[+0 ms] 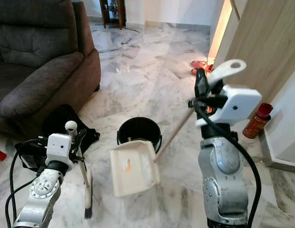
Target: Sweep floor
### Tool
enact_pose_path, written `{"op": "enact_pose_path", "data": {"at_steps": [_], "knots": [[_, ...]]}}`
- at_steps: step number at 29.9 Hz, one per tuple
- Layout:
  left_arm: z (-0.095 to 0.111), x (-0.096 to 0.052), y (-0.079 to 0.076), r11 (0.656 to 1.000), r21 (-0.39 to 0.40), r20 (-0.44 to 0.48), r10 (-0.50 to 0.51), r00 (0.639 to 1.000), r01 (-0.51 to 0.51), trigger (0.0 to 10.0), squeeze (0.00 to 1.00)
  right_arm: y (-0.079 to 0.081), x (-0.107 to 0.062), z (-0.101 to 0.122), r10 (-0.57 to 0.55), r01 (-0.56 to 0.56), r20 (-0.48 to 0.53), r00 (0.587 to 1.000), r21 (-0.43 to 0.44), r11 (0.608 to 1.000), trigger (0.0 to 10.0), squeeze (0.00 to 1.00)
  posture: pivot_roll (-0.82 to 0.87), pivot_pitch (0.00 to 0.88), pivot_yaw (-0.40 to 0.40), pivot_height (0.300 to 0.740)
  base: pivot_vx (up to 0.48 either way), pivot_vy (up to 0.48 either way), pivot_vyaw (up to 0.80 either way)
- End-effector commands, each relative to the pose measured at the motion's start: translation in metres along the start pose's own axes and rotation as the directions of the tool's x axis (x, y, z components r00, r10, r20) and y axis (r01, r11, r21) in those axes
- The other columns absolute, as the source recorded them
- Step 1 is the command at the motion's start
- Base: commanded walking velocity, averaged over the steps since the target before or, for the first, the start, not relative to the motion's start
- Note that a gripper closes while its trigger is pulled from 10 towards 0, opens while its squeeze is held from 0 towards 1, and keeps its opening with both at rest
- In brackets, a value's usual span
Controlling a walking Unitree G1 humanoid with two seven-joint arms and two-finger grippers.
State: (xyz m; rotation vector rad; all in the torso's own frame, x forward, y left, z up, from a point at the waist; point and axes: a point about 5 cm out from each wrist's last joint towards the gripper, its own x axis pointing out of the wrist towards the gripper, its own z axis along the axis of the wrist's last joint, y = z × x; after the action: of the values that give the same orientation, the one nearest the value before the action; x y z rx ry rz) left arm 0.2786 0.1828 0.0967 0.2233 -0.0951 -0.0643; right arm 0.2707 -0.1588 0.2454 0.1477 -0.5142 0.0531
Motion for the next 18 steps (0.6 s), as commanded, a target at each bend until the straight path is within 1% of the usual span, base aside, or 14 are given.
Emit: {"op": "enact_pose_path", "data": {"at_steps": [1, 11, 18], "knots": [[0.0066, 0.0024, 0.0027, 1.0, 0.009, 0.041, 0.004, 0.999, -0.005, 10.0, 0.0, 0.0041, 0.007, 0.0188, -0.007, 0.003, 0.099, 0.995, 0.034, 0.999, 10.0, 0.0, 0.13, 0.048, 0.033, 0.74, 0.0, 0.0, 0.0], [0.0054, -0.0004, 0.0064, 0.999, 0.032, 0.035, 0.016, 0.999, -0.017, 10.0, 0.0, 0.0072, 0.0145, 0.0109, -0.026, 0.022, 0.081, 0.996, 0.06, 0.998, 10.0, 0.0, 0.14, 0.049, 0.028, 0.74, 0.0, 0.0, 0.0], [0.0062, 0.0007, 0.0057, 0.999, 0.033, 0.039, 0.02, 0.999, -0.021, 10.0, 0.0, 0.0077, 0.016, 0.0103, -0.028, 0.023, 0.079, 0.996, 0.067, 0.997, 10.0, 0.0, 0.14, 0.046, 0.027, 0.74, 0.247, 0.0, 0.0]]}}
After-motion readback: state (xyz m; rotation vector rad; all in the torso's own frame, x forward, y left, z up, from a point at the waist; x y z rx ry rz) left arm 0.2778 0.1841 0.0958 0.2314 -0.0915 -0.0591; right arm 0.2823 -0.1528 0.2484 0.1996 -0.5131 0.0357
